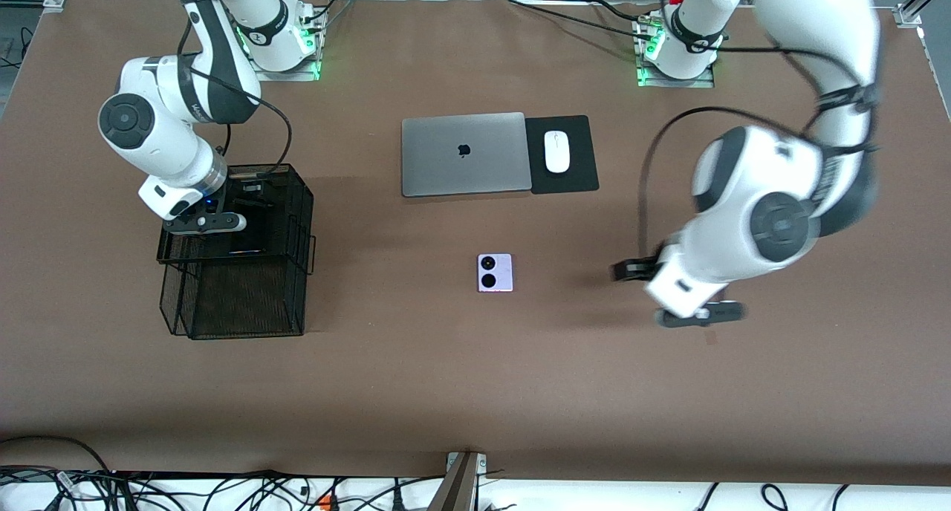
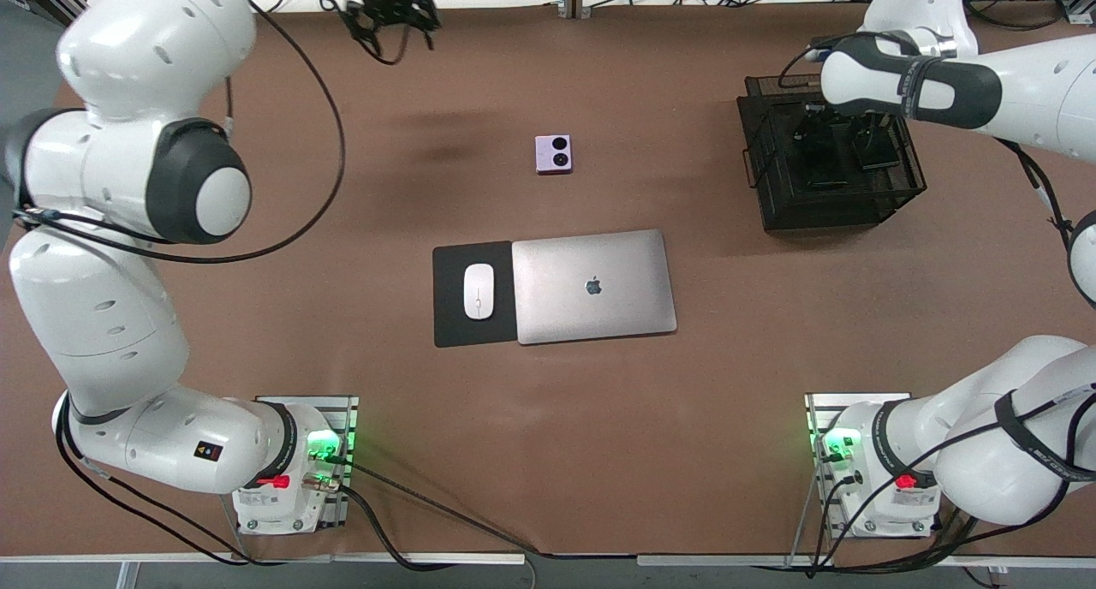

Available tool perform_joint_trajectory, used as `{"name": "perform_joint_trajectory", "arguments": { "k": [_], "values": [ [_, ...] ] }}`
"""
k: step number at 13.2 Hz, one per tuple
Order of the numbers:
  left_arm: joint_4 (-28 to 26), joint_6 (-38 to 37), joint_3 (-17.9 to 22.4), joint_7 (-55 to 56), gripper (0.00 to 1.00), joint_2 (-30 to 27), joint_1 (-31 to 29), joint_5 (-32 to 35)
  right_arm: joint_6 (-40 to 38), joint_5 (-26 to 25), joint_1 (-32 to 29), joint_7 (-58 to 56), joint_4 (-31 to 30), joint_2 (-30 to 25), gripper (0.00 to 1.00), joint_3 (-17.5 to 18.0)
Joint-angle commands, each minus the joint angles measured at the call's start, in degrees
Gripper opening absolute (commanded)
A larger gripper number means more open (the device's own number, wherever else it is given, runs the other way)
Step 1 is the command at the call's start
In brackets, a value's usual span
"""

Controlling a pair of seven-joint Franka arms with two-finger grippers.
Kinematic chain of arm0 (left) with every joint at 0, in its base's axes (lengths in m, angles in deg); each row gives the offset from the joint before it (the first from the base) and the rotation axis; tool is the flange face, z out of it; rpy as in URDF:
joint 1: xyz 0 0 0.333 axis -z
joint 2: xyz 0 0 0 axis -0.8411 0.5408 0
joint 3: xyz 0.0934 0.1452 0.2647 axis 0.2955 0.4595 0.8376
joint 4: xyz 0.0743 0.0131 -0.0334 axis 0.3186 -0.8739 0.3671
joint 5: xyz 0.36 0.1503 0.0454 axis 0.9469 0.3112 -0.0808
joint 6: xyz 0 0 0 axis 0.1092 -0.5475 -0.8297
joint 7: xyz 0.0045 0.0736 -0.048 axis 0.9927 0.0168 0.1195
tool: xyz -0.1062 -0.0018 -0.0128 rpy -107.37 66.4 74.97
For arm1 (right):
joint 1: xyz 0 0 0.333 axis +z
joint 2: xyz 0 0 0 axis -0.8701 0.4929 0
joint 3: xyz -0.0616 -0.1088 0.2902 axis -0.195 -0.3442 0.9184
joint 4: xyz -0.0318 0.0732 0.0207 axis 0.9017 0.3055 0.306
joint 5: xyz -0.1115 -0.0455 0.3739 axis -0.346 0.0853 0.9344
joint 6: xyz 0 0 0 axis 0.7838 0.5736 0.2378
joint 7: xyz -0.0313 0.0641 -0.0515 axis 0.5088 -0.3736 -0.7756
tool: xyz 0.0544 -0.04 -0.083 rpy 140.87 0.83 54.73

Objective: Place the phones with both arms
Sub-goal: 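Drop the tall phone in the basket while the left gripper sets the white phone down, then move the right gripper to the white phone while the left gripper returns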

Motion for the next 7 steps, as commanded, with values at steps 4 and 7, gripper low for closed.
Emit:
{"name": "perform_joint_trajectory", "arguments": {
  "k": [4, 7],
  "values": [
    [-2.1, -11.4, -0.6, -21.9, 1.0, -11.2, -10.9, 4.0, -15.5, 1.2, 0.6, 5.7, 16.5, 1.4, 1.0, 2.7],
    [-4.1, -13.9, -0.5, -22.1, 1.0, -18.0, -12.5, 3.5, -16.7, 1.3, 0.6, 16.9, 24.3, 5.9, 1.0, 10.0]
  ]
}}
